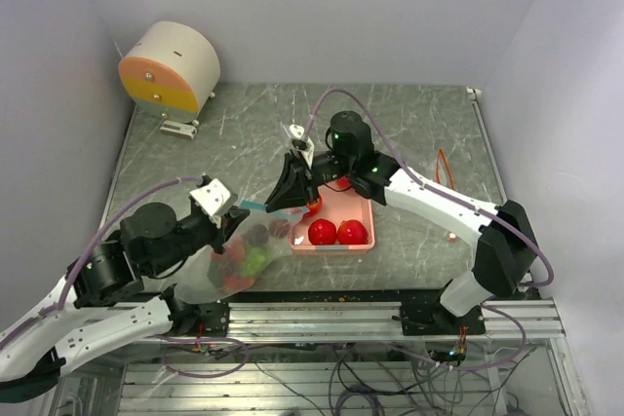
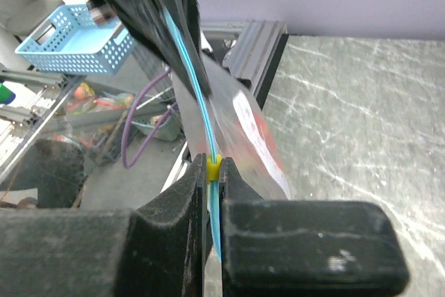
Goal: Place the food in the zip-top bag and seal the zipper
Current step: Zip the zipper food storage bag at the center of the board.
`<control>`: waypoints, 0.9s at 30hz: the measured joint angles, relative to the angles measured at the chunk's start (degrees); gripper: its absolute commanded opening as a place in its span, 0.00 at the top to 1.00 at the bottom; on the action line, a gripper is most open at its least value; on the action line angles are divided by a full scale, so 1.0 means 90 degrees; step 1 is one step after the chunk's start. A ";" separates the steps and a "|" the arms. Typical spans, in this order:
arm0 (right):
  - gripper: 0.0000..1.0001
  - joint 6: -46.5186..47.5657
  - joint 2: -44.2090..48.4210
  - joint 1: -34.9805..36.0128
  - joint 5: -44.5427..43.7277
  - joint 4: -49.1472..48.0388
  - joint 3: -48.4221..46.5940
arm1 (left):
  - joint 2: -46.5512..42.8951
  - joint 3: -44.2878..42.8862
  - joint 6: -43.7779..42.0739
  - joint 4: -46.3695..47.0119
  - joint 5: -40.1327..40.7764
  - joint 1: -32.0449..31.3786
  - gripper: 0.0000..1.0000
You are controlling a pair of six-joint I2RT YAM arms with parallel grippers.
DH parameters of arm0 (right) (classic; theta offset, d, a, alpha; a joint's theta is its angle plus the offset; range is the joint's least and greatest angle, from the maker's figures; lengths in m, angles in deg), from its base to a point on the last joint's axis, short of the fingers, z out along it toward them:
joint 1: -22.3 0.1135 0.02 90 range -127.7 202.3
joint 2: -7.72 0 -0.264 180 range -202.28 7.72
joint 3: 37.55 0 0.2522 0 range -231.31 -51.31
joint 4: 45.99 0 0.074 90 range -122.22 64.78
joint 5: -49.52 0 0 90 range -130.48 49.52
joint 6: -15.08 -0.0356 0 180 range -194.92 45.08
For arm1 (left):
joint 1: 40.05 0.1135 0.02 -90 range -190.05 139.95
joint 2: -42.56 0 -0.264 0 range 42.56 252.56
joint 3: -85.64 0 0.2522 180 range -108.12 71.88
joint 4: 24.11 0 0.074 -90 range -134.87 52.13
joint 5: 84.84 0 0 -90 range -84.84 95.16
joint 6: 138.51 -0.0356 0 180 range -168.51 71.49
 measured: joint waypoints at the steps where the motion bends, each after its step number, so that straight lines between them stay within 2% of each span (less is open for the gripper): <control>1: 0.99 0.0049 -0.0002 -0.0056 0.0041 -0.0005 0.0090 | -0.0053 -0.0041 0.0000 -0.0053 0.0034 0.0002 0.93; 10: 0.99 0.0568 -0.0002 -0.0369 0.0410 0.0017 0.0612 | -0.0508 -0.0369 0.0022 -0.0321 0.0452 -0.0002 0.93; 27: 1.00 0.1416 0.0007 -0.1020 0.0423 0.0644 0.1115 | -0.0845 -0.0721 0.0112 -0.0724 0.1290 -0.0002 0.93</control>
